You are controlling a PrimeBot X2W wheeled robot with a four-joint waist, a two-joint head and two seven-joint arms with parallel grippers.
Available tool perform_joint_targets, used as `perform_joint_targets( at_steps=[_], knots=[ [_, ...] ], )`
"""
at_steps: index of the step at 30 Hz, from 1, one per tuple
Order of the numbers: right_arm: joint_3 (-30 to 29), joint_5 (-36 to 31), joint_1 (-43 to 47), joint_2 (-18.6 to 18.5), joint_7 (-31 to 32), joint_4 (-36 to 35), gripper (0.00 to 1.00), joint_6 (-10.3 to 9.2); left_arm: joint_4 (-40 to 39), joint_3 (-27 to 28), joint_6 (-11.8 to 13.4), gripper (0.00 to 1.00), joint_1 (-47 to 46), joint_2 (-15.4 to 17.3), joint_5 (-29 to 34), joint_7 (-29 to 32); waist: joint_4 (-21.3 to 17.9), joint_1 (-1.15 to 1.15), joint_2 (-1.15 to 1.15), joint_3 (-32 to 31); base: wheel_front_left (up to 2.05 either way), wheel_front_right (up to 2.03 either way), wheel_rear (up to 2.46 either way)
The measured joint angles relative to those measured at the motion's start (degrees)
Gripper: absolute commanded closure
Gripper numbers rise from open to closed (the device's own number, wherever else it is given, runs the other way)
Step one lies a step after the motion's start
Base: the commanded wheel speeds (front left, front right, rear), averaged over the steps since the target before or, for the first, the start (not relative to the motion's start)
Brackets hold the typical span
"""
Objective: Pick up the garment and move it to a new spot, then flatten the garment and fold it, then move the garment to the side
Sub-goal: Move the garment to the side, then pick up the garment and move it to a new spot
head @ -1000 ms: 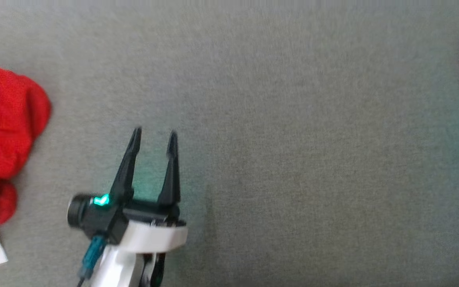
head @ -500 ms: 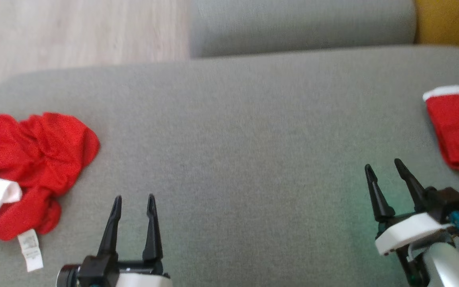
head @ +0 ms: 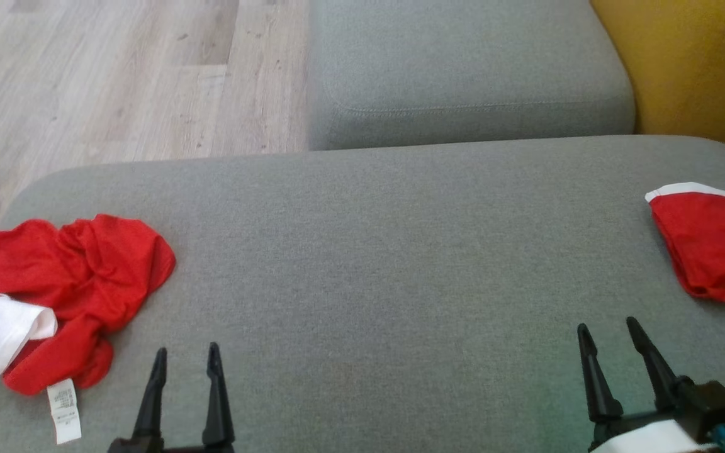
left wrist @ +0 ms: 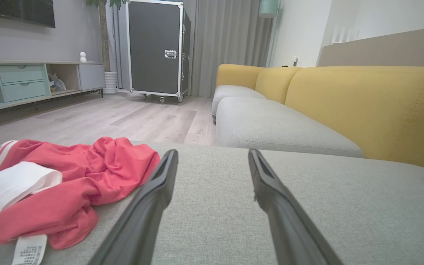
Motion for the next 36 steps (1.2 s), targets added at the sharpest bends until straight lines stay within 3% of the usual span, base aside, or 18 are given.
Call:
perform_joint_targets(
  at_steps=[21, 31, 36],
  knots=[
    [-1.25, -0.13, 0.96, 0.98, 0.0, 0.2, 0.0, 0.0, 1.21, 1.46, -0.04, 0.0, 0.71, 0.03, 2.47, 0.0, 0.86, 0.01, 0.0, -0.68, 0.0, 0.0, 0.0],
    [-0.02, -0.03, 1.82, 1.1, 0.0, 0.64, 0.0, 0.0, 1.87, 1.7, 0.91, 0.0, 0.67, 0.04, 3.02, 0.0, 6.74, 0.01, 0.0, -0.06, 0.0, 0.0, 0.0],
    [0.41, 0.01, 1.74, 1.16, 0.0, 0.59, 0.0, 0.0, 1.74, 3.02, 1.37, 0.0, 0.68, 0.05, 4.03, 0.0, 11.97, 0.01, 0.0, 0.58, 0.0, 0.0, 0.0]
  ],
)
